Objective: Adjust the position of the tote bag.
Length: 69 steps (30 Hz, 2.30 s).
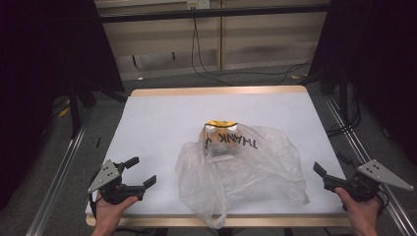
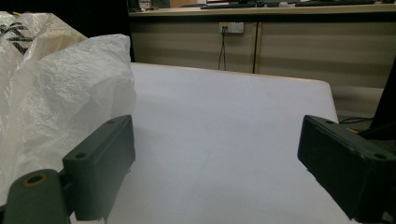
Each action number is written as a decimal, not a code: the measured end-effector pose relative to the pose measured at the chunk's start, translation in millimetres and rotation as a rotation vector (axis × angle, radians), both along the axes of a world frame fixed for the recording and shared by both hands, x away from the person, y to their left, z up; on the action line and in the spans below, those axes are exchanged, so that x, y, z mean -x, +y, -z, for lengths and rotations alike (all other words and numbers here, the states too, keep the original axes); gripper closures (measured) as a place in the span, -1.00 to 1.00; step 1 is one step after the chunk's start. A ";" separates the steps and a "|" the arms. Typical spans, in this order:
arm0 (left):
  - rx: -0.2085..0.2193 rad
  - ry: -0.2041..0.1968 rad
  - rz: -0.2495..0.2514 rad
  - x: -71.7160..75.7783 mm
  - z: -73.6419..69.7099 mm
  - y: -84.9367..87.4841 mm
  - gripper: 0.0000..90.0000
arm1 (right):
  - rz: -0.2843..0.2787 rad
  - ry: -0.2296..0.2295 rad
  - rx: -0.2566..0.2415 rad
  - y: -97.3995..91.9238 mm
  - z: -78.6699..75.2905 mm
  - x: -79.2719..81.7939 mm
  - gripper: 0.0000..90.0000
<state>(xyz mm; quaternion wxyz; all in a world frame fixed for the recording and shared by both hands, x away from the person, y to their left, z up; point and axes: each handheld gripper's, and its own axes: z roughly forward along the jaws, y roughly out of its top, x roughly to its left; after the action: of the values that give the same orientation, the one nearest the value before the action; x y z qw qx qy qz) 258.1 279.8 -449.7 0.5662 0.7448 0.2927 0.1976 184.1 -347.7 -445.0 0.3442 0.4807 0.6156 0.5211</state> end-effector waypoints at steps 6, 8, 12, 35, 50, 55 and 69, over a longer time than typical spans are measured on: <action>0.005 0.018 -0.001 -1.4 1.2 -2.9 -0.84 | -0.012 0.007 0.002 1.2 -1.0 0.3 -0.78; -0.007 0.019 0.002 -1.7 0.9 -4.6 -0.84 | -0.014 0.012 -0.001 1.0 -1.6 0.4 -0.78; 0.005 0.036 0.019 -0.4 -0.4 -8.1 -0.81 | -0.011 0.017 -0.019 1.6 -3.1 1.3 -0.78; -0.030 0.037 0.166 18.6 -10.0 -33.9 -0.83 | -0.156 0.071 -0.001 19.3 -26.3 14.3 -0.51; -0.039 0.002 0.264 41.9 -17.0 -62.0 -0.65 | -0.265 0.084 0.006 33.6 -29.1 48.9 -0.43; -0.057 0.001 0.307 49.3 -16.5 -74.6 -0.56 | -0.306 0.100 0.032 38.7 -27.9 52.0 -0.39; -0.095 0.021 0.497 65.7 -18.1 -118.5 -0.16 | -0.382 0.191 0.071 51.7 -13.8 43.5 -0.21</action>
<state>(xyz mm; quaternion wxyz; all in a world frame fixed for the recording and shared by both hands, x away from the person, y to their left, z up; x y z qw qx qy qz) 192.3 161.3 -431.6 0.5588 0.8216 0.0967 0.0580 140.7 -296.0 -431.2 0.1960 0.3898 0.7434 0.5070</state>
